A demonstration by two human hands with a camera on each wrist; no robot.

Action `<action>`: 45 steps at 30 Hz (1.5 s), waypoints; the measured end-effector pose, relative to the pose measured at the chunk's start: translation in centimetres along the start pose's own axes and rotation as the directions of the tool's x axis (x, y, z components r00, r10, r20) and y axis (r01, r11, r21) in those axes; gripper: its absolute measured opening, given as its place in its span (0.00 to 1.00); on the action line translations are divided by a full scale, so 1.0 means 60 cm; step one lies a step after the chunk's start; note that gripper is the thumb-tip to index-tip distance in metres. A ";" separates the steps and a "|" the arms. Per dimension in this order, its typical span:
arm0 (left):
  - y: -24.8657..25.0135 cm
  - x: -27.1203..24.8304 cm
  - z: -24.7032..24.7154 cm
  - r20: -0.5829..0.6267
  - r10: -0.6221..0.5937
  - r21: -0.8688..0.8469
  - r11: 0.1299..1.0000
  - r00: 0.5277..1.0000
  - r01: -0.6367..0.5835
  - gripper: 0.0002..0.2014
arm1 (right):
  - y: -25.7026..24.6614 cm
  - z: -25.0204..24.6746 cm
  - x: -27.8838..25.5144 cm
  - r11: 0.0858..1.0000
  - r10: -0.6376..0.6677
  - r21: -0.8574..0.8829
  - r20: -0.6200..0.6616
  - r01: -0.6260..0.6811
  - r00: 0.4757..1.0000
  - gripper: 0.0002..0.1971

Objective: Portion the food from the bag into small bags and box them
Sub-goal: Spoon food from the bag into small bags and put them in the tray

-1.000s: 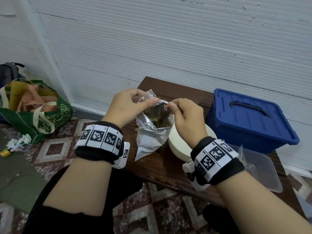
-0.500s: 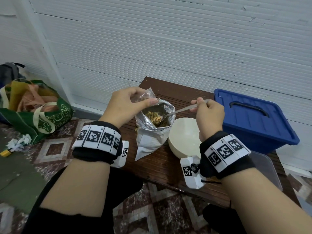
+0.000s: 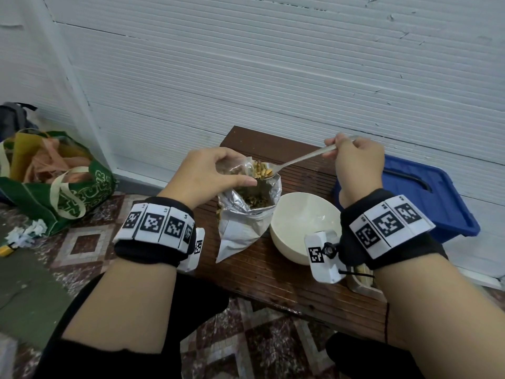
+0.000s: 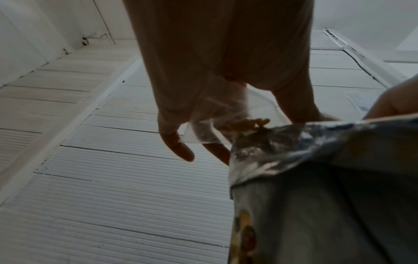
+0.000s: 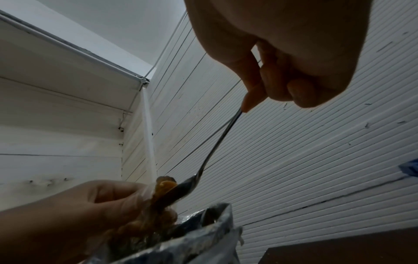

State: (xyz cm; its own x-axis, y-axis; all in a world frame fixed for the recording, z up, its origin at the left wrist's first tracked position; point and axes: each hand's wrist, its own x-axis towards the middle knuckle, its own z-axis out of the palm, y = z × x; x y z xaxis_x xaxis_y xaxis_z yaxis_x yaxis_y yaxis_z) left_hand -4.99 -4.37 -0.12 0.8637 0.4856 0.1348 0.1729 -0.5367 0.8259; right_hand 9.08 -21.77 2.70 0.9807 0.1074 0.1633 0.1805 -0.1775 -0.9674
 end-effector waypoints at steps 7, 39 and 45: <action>0.006 0.006 0.014 0.009 0.023 0.042 0.999 1.000 -0.023 0.26 | -0.010 0.030 -0.001 0.997 -0.069 -0.040 0.073 0.073 0.995 0.22; -0.010 0.007 0.015 -0.197 -0.019 -0.138 0.990 0.980 -0.009 0.21 | -0.057 0.002 -0.021 0.836 -0.508 0.179 -0.101 0.518 0.855 0.11; -0.010 0.005 0.013 -0.193 -0.026 -0.144 0.990 0.981 -0.003 0.21 | -0.013 0.013 -0.037 0.868 -0.494 -0.024 0.060 0.496 0.867 0.11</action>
State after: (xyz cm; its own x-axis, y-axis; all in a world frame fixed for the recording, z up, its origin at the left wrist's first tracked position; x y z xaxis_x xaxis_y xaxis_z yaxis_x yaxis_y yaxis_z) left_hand -4.45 -4.46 -1.01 0.7513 0.6233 0.2168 0.1009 -0.4332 0.8956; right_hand 6.68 -21.08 2.96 0.7571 0.2392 0.6079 0.6448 -0.1246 -0.7541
